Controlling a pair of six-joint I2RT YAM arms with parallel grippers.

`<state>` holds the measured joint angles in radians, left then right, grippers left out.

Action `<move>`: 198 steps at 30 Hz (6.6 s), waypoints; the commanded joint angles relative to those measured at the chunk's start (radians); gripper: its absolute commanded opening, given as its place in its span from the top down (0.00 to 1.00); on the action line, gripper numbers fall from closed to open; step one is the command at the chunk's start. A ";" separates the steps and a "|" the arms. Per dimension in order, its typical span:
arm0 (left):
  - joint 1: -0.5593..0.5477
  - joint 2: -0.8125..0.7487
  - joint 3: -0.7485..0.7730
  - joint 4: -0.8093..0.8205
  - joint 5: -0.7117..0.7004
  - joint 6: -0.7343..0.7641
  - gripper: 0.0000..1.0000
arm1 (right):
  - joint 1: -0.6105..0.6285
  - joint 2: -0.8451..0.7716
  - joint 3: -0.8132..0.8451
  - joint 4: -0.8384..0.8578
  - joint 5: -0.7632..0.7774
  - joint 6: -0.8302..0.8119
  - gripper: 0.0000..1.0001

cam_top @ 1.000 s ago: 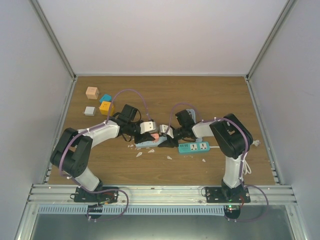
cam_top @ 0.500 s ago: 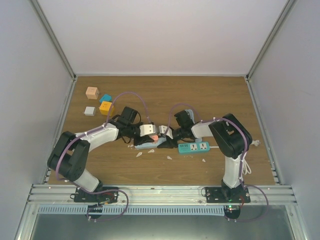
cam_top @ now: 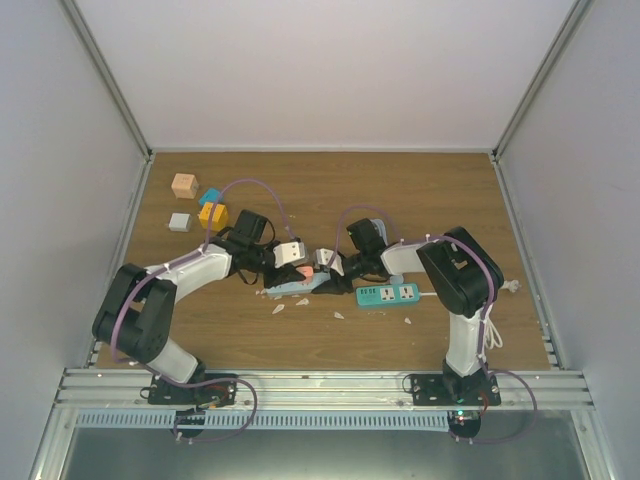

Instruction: Pull the plug off the socket

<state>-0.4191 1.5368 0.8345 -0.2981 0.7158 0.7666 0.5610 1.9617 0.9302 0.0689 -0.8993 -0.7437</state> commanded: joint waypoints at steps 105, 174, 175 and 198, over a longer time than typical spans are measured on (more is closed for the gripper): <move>0.601 -0.147 -0.051 -0.037 -0.572 0.513 0.93 | 0.001 0.122 0.384 -0.457 0.252 -0.047 0.49; 0.280 -0.301 -0.034 -0.002 -0.554 0.205 0.01 | -0.545 0.113 0.507 -0.707 0.806 -0.280 0.46; 0.277 -0.298 -0.032 0.000 -0.554 0.201 0.01 | -0.582 0.108 0.502 -0.707 0.809 -0.291 0.46; 0.262 -0.180 0.104 -0.072 -0.473 0.081 0.01 | -0.974 0.021 0.405 -0.651 0.846 -0.532 0.46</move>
<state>-0.1509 1.3376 0.8845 -0.3614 0.2024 0.8963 -0.3408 1.9812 1.3796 -0.5594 -0.1375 -1.2114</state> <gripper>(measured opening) 0.990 0.537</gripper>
